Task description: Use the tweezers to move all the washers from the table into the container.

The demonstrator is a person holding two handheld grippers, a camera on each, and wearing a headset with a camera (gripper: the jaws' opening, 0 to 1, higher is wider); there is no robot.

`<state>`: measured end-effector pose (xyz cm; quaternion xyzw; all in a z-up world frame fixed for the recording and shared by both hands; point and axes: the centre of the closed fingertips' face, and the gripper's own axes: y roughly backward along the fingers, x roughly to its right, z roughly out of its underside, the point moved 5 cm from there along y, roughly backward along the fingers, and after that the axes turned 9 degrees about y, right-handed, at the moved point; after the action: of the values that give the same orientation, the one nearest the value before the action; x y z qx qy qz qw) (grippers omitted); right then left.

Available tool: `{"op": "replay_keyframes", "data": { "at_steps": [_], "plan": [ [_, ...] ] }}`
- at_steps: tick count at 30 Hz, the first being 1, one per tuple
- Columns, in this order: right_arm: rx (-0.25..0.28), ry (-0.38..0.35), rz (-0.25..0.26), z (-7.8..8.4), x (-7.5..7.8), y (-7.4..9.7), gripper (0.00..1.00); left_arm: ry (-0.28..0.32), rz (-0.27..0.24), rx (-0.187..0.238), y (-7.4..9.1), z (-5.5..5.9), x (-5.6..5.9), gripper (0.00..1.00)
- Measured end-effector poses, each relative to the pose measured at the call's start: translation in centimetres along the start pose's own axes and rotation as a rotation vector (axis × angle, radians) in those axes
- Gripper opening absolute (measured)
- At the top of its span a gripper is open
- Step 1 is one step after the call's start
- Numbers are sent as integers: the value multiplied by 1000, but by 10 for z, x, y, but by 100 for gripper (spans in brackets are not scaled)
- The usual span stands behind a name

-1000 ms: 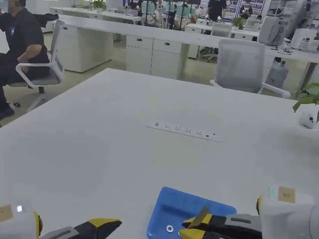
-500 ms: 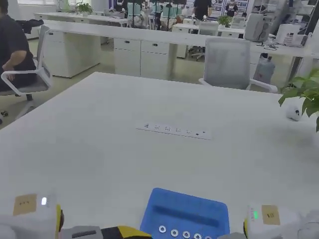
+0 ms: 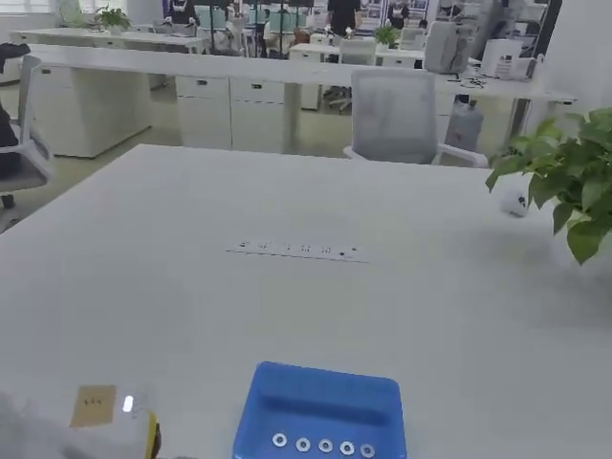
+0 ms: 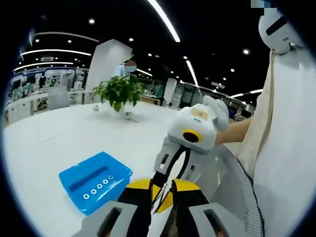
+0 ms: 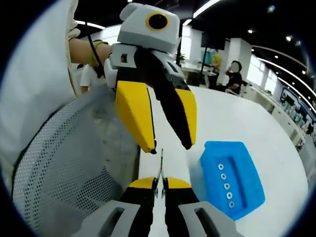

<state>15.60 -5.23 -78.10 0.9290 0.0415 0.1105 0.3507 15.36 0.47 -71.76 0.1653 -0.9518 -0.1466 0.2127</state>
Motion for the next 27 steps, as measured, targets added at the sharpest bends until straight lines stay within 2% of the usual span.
{"op": "replay_keyframes", "data": {
  "at_steps": [3,9,12,16,20,22,27],
  "plan": [
    [-2,1,-1,1,-3,2,3,-42,14,-22,-2,0,2,8],
    [-17,0,20,4,-3,8,3,-120,51,-123,-3,5,5,9],
    [-19,3,29,4,-3,10,3,-144,71,-136,-6,2,7,9],
    [-29,13,31,5,-3,11,3,-195,89,-178,-10,2,8,8],
    [-40,18,34,7,-3,11,3,-239,101,-210,-13,4,9,2],
    [-38,12,35,7,-4,11,3,-280,94,-229,-14,5,8,0],
    [-42,7,38,11,-4,11,3,-307,93,-254,-15,7,7,0]
  ]
}}
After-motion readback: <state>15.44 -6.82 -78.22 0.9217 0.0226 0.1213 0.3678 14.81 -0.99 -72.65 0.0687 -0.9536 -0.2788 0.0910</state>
